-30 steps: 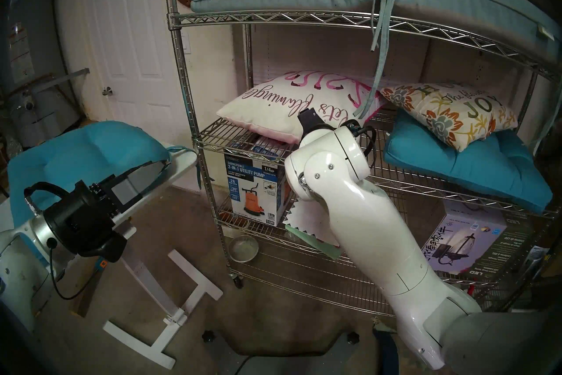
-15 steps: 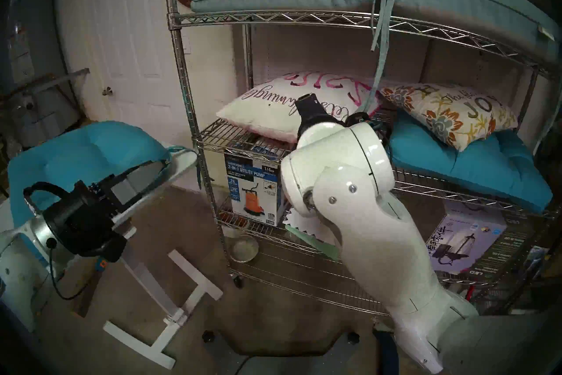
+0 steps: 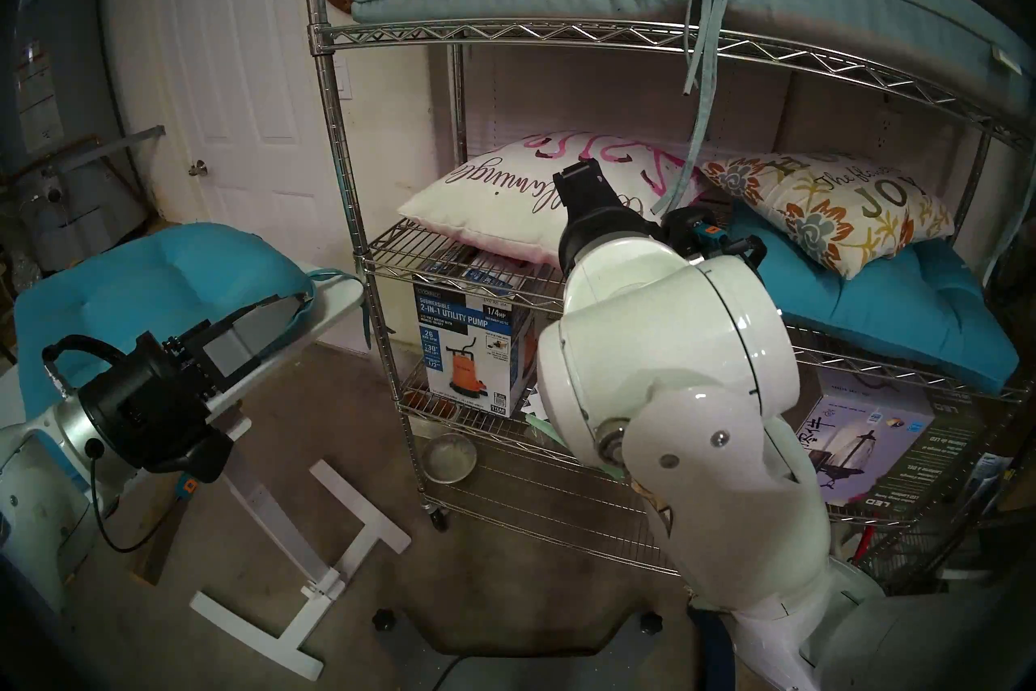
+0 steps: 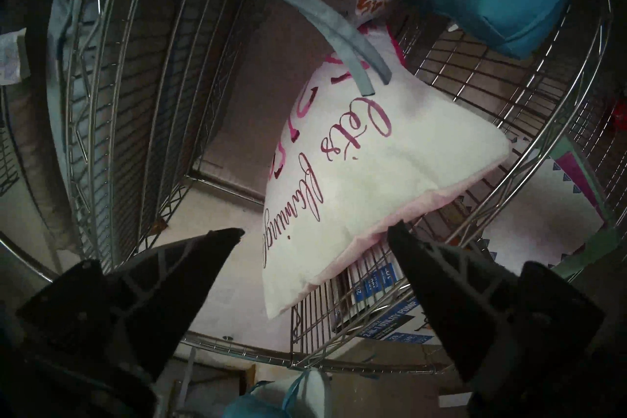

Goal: Put cushion on the shelf

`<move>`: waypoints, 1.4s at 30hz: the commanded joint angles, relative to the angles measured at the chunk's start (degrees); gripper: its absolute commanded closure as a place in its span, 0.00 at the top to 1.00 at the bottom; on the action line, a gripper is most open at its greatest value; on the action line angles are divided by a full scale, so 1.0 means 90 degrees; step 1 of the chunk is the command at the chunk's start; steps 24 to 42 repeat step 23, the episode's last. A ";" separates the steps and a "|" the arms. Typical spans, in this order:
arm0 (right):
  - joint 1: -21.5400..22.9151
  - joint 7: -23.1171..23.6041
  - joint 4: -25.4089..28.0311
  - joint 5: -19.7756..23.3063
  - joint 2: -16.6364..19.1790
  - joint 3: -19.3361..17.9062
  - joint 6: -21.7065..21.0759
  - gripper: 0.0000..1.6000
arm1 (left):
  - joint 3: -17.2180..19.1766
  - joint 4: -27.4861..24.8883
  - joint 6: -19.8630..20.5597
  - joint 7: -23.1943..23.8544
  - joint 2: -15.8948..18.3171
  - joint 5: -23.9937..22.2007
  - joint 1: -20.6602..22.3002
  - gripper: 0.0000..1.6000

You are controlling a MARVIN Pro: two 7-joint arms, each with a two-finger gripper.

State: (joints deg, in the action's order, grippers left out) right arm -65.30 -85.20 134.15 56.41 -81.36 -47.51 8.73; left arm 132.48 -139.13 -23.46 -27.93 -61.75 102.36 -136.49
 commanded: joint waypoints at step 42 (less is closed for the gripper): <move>0.0191 0.0023 -0.0387 -0.0812 -0.0475 0.0031 -0.0390 1.00 | 0.0025 -0.0097 -0.0027 -0.0030 -0.0012 0.0007 0.0029 1.00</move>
